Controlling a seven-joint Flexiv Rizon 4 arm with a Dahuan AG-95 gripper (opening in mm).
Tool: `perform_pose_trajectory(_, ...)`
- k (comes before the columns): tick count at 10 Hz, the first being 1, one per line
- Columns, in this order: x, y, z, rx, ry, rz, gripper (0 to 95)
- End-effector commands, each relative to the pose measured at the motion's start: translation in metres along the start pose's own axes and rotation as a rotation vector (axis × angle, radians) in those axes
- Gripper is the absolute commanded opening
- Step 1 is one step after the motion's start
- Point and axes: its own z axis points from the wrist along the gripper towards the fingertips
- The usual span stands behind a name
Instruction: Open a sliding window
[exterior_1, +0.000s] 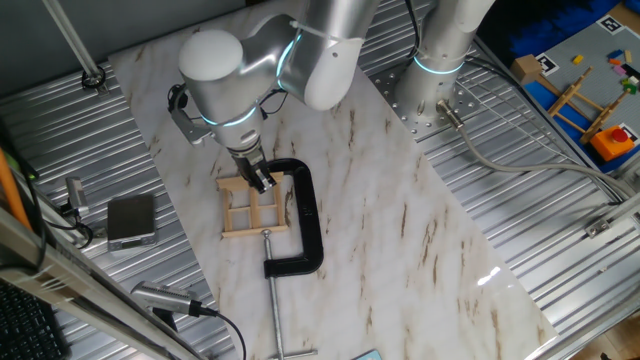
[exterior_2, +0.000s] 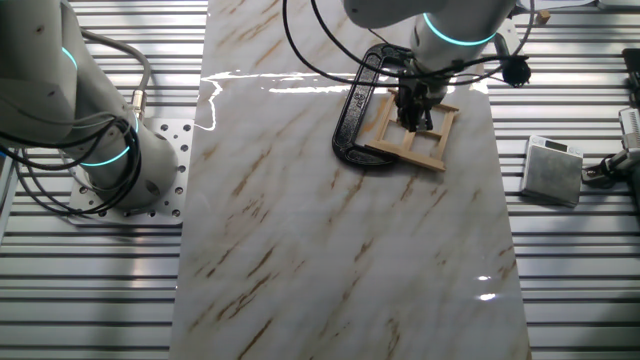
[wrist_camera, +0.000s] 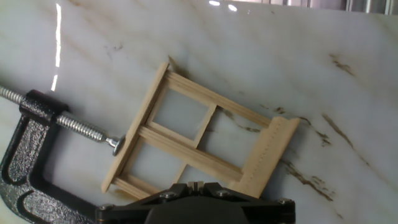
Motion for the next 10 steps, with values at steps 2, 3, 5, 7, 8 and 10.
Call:
perform_pose_trajectory(2,-0.0017,-0.0003,0.0013,0.012,-0.024,-0.046,0.0)
perform_pose_trajectory(3,-0.0017,-0.0003,0.0013,0.012,-0.019,-0.044,0.0)
perform_pose_trajectory(5,-0.0017,-0.0003,0.0013,0.006,-0.010,-0.029,0.0)
perform_pose_trajectory(7,-0.0017,-0.0003,0.0013,0.005,-0.005,0.040,0.0)
perform_pose_trajectory(8,-0.0017,-0.0003,0.0013,0.008,-0.005,0.085,0.0)
perform_pose_trajectory(10,-0.0017,-0.0003,0.0013,0.007,-0.008,0.111,0.0)
